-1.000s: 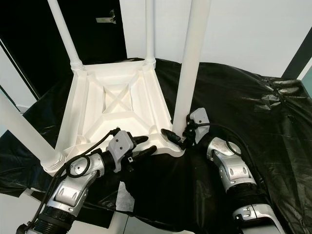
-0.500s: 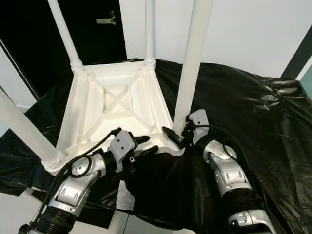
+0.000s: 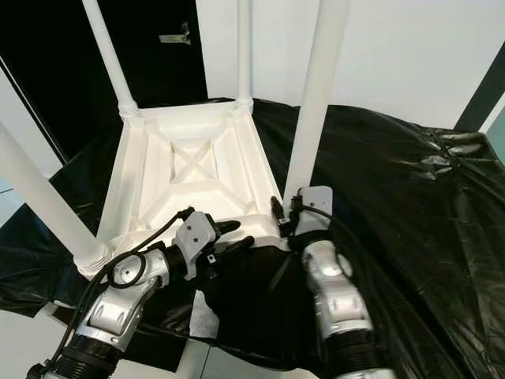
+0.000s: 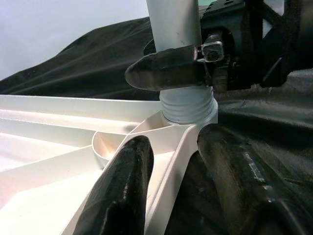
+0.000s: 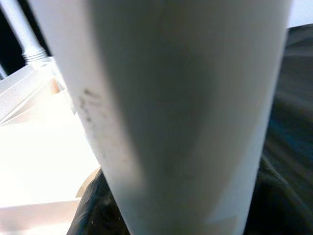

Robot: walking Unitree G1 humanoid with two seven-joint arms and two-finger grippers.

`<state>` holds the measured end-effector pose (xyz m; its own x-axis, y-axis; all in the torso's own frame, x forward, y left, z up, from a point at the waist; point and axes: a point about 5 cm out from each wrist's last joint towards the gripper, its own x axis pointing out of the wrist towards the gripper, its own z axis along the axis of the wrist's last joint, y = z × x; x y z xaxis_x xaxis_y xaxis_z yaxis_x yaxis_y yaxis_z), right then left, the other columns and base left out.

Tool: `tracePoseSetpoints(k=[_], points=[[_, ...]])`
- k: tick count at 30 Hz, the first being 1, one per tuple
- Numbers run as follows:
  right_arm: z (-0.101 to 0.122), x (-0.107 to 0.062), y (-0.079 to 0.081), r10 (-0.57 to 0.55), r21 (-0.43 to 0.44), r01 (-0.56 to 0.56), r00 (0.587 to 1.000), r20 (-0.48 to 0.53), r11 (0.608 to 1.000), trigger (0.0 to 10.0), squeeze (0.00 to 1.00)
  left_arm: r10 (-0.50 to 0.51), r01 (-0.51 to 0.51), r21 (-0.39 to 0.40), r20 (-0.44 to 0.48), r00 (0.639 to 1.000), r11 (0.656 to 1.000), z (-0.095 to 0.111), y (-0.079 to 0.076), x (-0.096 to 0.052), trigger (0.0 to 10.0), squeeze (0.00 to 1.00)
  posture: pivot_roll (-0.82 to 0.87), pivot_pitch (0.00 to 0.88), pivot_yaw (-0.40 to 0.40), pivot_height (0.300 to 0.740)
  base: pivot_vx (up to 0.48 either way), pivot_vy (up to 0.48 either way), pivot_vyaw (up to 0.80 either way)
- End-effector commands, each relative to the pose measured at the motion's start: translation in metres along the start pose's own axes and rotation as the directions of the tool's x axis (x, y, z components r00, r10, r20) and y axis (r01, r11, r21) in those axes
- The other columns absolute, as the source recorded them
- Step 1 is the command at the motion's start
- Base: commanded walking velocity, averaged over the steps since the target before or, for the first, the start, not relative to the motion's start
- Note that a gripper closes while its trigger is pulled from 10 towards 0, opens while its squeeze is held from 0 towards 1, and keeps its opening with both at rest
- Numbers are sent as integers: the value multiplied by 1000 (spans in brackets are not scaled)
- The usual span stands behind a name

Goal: Building children table

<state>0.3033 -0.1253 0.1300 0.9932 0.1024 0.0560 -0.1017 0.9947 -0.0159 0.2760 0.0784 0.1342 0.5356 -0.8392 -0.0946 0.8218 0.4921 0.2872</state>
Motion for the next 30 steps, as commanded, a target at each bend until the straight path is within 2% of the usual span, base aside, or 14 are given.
tracePoseSetpoints(k=[1, 8, 9, 11, 12, 13, 14, 15, 17, 21, 22, 25, 30], points=[[-8, -3, 1, -65, -1, 65, 997, -51, 998, 10000, 0, 26, -26, 1, 4, 1000, 1000, 2, 0, 0, 10000, 0, -25, 0, 4, 740, 0, 0, 0], [-3, -6, 3, -50, -2, 50, 998, -25, 999, 10000, 0, 23, -23, 1, 4, 1000, 1000, 2, 0, 1, 10000, 0, -27, 0, 7, 740, 0, 0, 0], [-2, -6, 2, -47, -11, 47, 999, -18, 999, 10000, 733, 23, -23, 2, 4, 1000, 1000, 2, 0, 1, 10000, 0, -28, 0, 8, 740, 0, 0, 0], [1, -6, 0, -37, -6, 37, 999, -3, 999, 10000, 733, 23, -23, 2, 3, 1000, 1000, 3, 1, 1, 10000, 0, -28, 0, 8, 740, 0, 0, 0], [3, -8, -2, -13, -1, 13, 1000, 11, 1000, 10000, 1000, 22, -22, 3, 4, 1000, 1000, 3, 1, 1, 10000, 0, -27, 0, 9, 740, 0, 0, 0], [8, -11, -6, 58, -1, -58, 997, 43, 998, 10000, 1000, 21, -21, 4, 4, 1000, 1000, 4, 1, 1, 10000, 0, -28, 0, 11, 740, 0, 0, 0], [8, -11, -6, 58, -1, -58, 997, 43, 998, 10000, 1000, 21, -21, 4, 4, 1000, 1000, 4, 1, 1, 10000, 0, -28, 0, 11, 740, 0, 0, 0], [11, -13, -12, 121, -1, -121, 991, 55, 993, 10000, 1000, 19, -19, 4, 5, 1000, 1000, 4, 1, 1, 10000, 0, -29, 0, 12, 740, 0, 0, 0], [11, -14, -14, 146, -4, -146, 988, 59, 989, 10000, 1000, 18, -18, 4, 5, 1000, 1000, 4, 1, 1, 10000, 0, -29, 0, 12, 740, 0, 0, 0], [13, -15, -24, 264, -4, -264, 963, 44, 964, 10000, 1000, 16, -16, 4, 8, 1000, 1000, 5, 1, 1, 10000, 0, -34, 0, 14, 740, 0, 0, 0], [14, -13, -28, 355, -51, -354, 934, 31, 934, 10000, 0, 14, -14, 3, 9, 1000, 1000, 5, 0, 1, 10000, 0, -35, 0, 15, 740, 0, 0, 0], [14, -9, -31, 426, -80, -424, 905, 10, 902, 10000, 0, 11, -11, 2, 11, 1000, 1000, 6, 0, 1, 10000, 0, -38, 0, 17, 740, 0, 0, 0], [14, -8, -32, 446, -81, -444, 895, 7, 892, 10000, 0, 10, -10, 1, 11, 1000, 1000, 6, 1, 1, 10000, 0, -38, 0, 18, 740, 0, 0, 0]])
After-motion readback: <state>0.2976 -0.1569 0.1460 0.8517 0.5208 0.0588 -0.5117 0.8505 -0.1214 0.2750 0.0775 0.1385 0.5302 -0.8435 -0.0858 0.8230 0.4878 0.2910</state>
